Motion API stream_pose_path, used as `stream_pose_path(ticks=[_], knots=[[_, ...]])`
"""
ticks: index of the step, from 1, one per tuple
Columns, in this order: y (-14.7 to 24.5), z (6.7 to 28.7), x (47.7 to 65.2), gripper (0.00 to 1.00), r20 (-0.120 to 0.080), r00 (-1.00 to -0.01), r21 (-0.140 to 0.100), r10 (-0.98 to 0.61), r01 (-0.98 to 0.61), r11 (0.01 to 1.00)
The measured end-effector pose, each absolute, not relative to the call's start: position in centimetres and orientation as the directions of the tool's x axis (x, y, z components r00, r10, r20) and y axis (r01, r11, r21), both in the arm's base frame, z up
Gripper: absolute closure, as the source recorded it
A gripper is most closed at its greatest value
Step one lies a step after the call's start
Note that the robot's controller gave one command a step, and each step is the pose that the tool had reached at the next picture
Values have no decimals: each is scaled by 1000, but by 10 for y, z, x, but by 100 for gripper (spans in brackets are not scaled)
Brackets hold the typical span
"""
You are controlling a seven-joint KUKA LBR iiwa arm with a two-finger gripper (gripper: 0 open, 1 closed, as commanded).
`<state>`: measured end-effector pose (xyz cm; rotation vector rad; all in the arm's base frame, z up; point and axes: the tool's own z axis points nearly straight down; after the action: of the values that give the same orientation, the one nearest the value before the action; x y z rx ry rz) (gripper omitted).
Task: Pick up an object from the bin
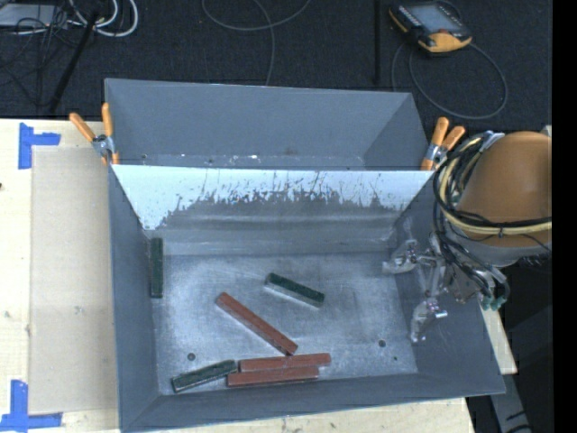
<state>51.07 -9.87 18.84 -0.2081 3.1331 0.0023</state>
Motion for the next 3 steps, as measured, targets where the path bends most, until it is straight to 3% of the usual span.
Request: stream_pose_path(ticks=[1, 2, 3], knots=[[-73, 175, 506, 0, 2, -981, -1, -193, -193, 981], [-62, 120, 542, 0, -8, -989, 0, -146, -146, 989], [35, 76, 587, 100, -9, -970, -2, -243, -243, 970]])
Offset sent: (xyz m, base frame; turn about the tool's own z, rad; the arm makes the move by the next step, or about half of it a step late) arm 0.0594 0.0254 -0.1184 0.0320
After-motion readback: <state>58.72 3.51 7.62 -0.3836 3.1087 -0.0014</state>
